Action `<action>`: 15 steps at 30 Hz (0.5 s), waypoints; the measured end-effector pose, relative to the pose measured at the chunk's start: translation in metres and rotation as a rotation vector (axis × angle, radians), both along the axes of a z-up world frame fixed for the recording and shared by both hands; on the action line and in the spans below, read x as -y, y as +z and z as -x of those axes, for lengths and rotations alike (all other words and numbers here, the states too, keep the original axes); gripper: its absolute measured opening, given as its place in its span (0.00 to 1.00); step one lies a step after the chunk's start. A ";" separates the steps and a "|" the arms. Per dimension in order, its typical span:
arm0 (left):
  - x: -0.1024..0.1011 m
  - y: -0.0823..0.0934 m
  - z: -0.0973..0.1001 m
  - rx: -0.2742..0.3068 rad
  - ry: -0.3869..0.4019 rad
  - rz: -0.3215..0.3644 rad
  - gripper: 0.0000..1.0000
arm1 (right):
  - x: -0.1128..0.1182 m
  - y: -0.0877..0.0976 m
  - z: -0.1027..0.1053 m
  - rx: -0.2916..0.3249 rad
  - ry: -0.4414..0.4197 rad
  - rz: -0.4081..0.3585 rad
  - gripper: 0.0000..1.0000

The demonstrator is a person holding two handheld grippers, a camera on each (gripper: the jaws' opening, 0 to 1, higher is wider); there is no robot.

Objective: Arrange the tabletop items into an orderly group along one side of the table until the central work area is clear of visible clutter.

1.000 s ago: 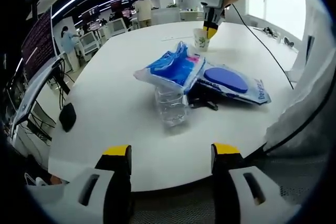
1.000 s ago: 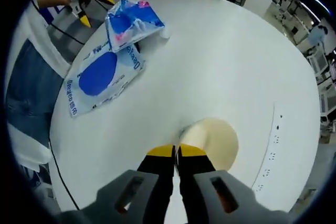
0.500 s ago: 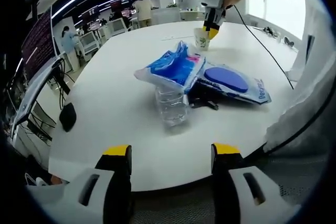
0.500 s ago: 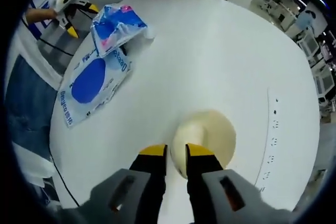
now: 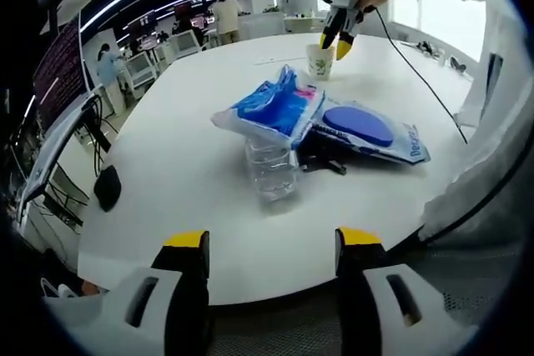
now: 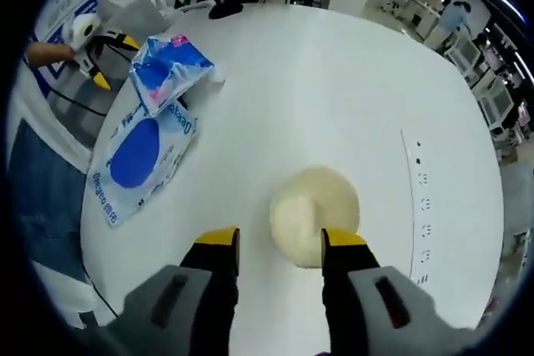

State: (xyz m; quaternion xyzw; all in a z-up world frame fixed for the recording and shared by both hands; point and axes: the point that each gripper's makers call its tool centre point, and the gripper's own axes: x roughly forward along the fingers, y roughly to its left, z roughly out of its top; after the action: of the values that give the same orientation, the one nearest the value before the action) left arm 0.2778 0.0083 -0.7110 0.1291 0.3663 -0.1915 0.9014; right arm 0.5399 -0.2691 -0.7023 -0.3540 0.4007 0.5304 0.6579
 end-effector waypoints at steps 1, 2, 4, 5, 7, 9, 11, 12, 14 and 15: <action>0.000 0.000 0.000 -0.001 0.000 0.000 0.62 | 0.000 0.002 0.000 -0.001 -0.026 -0.017 0.47; 0.000 0.000 0.000 -0.001 0.000 -0.001 0.62 | 0.000 0.004 0.000 -0.005 -0.047 -0.034 0.51; 0.000 0.000 0.000 -0.001 -0.002 -0.002 0.61 | 0.000 0.011 0.000 -0.011 -0.099 -0.079 0.54; 0.000 -0.001 0.001 -0.002 -0.002 -0.003 0.61 | 0.002 0.015 -0.001 -0.001 -0.117 -0.089 0.54; 0.000 -0.001 0.001 -0.003 -0.003 -0.006 0.61 | 0.004 0.023 0.002 0.019 -0.131 -0.103 0.56; 0.001 -0.001 0.001 -0.005 -0.005 -0.006 0.61 | 0.004 0.030 0.005 0.035 -0.147 -0.125 0.60; 0.002 -0.001 0.001 -0.004 -0.009 -0.007 0.61 | 0.006 0.035 0.007 0.043 -0.165 -0.138 0.62; 0.002 -0.001 0.001 -0.004 -0.011 -0.008 0.61 | 0.006 0.039 0.009 0.047 -0.179 -0.152 0.64; 0.003 -0.002 0.002 -0.006 -0.015 -0.010 0.61 | 0.008 0.042 0.012 0.047 -0.191 -0.165 0.65; 0.003 -0.002 0.002 -0.006 -0.016 -0.010 0.61 | 0.008 0.043 0.015 0.043 -0.202 -0.170 0.64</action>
State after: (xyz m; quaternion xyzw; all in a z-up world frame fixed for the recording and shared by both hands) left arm 0.2757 0.0057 -0.7134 0.1360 0.3691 -0.1972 0.8980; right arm 0.5253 -0.2776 -0.6588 -0.2662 0.3739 0.4856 0.7440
